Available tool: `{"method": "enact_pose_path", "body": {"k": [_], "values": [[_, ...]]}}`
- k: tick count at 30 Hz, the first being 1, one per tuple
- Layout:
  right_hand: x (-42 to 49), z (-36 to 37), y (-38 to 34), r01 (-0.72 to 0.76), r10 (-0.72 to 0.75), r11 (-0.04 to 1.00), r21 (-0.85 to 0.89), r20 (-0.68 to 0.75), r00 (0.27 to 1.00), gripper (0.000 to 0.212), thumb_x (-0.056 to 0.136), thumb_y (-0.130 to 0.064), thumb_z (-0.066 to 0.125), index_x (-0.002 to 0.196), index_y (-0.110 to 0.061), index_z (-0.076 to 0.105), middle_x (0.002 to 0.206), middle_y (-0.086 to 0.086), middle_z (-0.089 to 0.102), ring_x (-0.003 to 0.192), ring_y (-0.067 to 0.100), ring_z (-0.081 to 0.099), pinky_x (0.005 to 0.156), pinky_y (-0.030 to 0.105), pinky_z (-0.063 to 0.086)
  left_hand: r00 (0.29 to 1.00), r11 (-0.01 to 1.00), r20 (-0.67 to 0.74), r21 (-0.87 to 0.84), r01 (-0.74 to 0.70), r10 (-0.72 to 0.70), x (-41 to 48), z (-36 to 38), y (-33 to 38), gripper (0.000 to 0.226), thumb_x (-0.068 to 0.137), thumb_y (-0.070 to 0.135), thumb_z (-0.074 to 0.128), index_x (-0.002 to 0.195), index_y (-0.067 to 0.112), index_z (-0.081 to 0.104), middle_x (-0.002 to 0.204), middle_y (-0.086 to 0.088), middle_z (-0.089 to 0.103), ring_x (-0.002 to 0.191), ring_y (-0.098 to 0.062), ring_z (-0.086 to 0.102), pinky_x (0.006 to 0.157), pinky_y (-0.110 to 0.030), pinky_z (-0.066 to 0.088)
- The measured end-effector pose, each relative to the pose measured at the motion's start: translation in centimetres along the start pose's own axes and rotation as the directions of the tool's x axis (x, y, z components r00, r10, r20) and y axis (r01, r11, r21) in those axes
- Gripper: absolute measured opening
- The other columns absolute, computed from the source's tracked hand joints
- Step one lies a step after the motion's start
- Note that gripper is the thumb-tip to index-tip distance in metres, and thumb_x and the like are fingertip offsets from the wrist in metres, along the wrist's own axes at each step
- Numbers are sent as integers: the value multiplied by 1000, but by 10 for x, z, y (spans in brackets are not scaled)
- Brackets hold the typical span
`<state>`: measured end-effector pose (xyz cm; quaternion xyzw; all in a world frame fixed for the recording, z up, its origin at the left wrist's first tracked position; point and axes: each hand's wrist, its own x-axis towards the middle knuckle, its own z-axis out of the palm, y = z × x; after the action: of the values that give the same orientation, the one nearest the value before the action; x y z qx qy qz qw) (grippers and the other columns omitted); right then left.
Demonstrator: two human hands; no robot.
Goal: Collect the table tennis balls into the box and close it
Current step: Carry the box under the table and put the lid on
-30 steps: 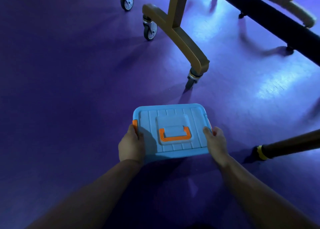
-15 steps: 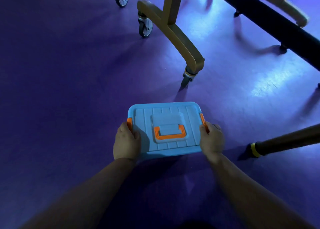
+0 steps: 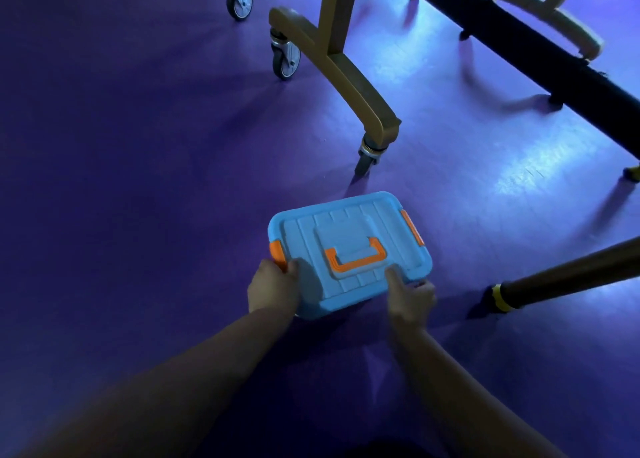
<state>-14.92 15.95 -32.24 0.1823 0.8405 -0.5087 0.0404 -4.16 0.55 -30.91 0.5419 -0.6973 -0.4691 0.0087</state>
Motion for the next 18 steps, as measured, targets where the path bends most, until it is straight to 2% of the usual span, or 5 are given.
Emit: {"method": "enact_pose_path", "body": {"k": [4,7,11,15,18], "values": [[-17,9,14,-260,195,950,170,325,925,65,44,-35,76,96,3,66,96,15,72,87,32,69,68,46,56,996,994,94,-105,9,1,-21,32,25,43,87,41,56,106,2,56,104,-14,64,96,-32,60,74,-31,40],[0,3,17,-253,182,950,181,334,925,56,50,-24,75,99,1,65,95,18,71,85,32,70,72,47,58,984,990,176,-142,4,21,-25,50,40,45,88,39,56,109,0,54,108,-15,64,93,-30,59,72,-28,38],[43,-13,6,-218,149,946,239,275,950,56,51,-24,73,100,3,65,98,21,70,89,35,68,79,53,57,955,986,284,-163,-37,82,-25,66,56,52,89,39,52,124,1,41,121,-16,58,109,-33,55,84,-35,42],[75,-27,-17,-193,138,955,226,237,962,46,71,-17,72,105,10,59,91,21,63,59,23,62,41,25,49,946,981,283,-158,-115,156,-23,68,64,53,92,36,50,132,5,32,132,-13,52,119,-33,50,95,-36,39],[94,-30,-27,-187,145,954,233,185,972,30,83,-6,63,108,10,58,90,20,59,36,4,56,31,15,39,943,974,264,-154,-167,203,-18,67,64,54,93,31,51,137,6,30,141,-10,45,126,-30,46,100,-34,36]]}}
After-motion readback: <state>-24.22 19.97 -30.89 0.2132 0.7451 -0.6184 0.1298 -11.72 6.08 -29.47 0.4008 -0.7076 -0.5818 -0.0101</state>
